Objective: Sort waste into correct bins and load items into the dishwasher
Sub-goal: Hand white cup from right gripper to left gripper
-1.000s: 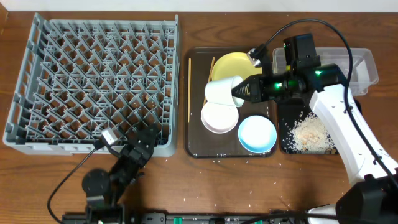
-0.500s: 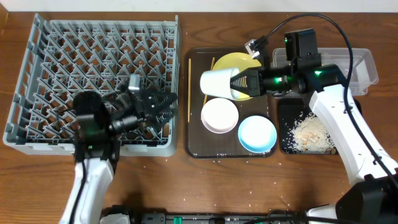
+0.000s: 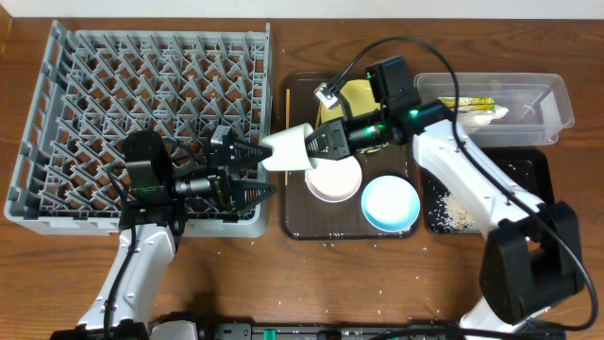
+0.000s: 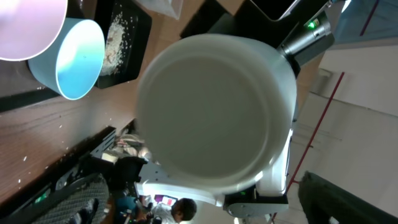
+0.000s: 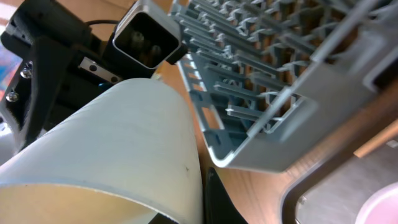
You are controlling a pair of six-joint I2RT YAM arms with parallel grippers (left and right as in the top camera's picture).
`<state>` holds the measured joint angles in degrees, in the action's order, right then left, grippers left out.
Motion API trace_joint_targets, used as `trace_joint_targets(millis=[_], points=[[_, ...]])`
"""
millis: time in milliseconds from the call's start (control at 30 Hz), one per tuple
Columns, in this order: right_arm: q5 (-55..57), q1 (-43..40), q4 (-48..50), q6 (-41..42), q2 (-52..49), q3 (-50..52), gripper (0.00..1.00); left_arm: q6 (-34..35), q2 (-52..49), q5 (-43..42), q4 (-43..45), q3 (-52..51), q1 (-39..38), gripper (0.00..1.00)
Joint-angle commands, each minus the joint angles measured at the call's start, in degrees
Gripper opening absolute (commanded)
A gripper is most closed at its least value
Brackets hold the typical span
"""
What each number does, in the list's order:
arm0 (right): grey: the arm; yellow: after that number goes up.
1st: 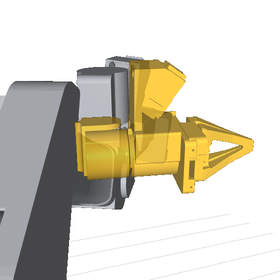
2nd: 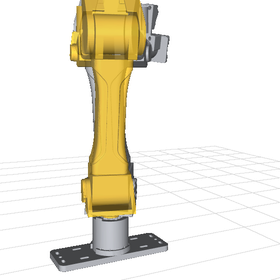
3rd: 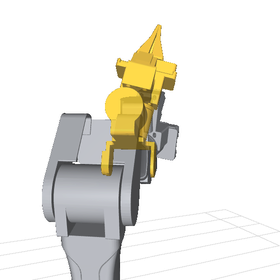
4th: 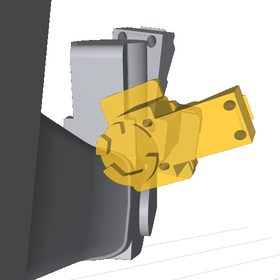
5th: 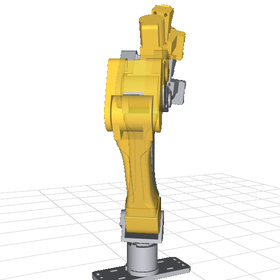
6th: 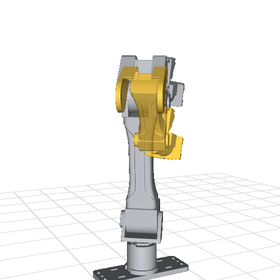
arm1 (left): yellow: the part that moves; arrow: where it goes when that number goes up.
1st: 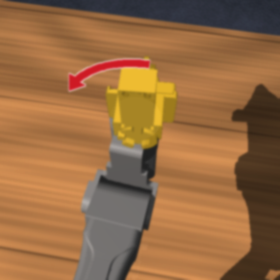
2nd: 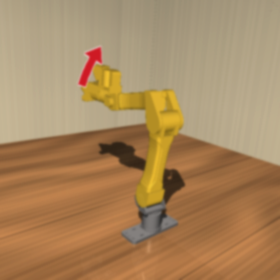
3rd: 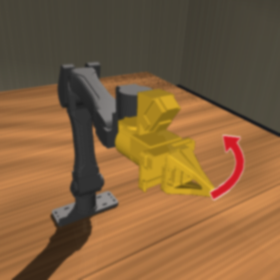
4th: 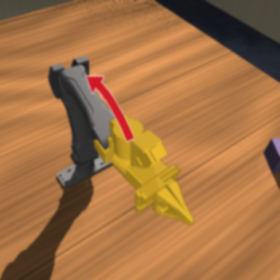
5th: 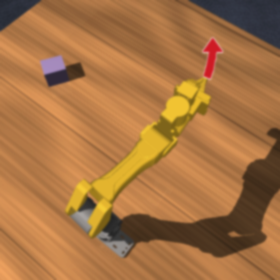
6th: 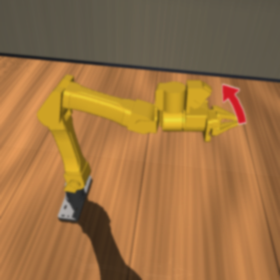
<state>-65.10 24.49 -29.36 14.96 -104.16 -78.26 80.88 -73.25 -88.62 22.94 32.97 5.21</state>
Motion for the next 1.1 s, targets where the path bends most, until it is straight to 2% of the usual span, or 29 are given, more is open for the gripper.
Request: trace_joint_targets(millis=[0,167,333,467,633,733,767,800,833,867,933,967,1067], points=[[-5.0,3.1,0.7,0.5,-0.8,-0.4,0.01,-0.2,0.0,-1.4,2.3,0.4,0.2,1.00],[-6.4,4.7,-0.2,-0.3,-0.8,-0.2,0.01,-0.2,0.0,-1.4,6.8,0.4,0.2,1.00],[-7.6,5.0,-0.2,-0.5,-0.8,1.2,0.01,-0.2,0.0,-1.4,6.8,0.4,0.2,0.91],[-7.6,5.2,-0.2,-0.9,-0.8,1.9,0.01,-0.2,0.0,-1.4,9.4,0.4,0.2,0.75],[-7.6,5.2,0.3,-0.8,-0.8,1.9,0.01,-0.2,0.0,-1.4,10.6,0.4,0.2,0.42],[-7.6,5.2,1.4,0.1,-0.8,1.9,0.01,-0.2,0.0,-1.4,10.6,0.4,0.2,0.41],[-7.6,5.2,2.1,0.7,-0.8,1.9,0.04,-0.2,0.0,-1.4,10.7,0.4,0.2,0.40],[-7.6,5.2,3.0,1.0,-0.8,1.9,0.17,-0.2,0.0,-1.4,11.1,0.4,0.2,0.40],[-7.6,5.1,3.4,1.3,-0.8,1.9,0.24,-0.2,0.0,-1.4,11.7,0.4,0.2,0.37],[-7.6,5.0,4.3,1.9,-0.8,1.9,0.38,-0.2,0.0,-1.4,13.0,0.4,0.2,0.32],[-7.5,3.9,5.5,4.2,-0.8,1.9,0.51,-0.2,0.0,-1.4,15.4,0.4,0.2,0.29],[-7.4,2.1,6.0,5.4,-0.8,1.9,0.57,-0.2,0.0,-1.4,17.6,0.4,0.2,0.29],[-7.7,-3.7,5.7,5.4,-0.7,1.9,0.65,-0.3,0.0,-1.4,19.9,0.4,0.8,0.29]])
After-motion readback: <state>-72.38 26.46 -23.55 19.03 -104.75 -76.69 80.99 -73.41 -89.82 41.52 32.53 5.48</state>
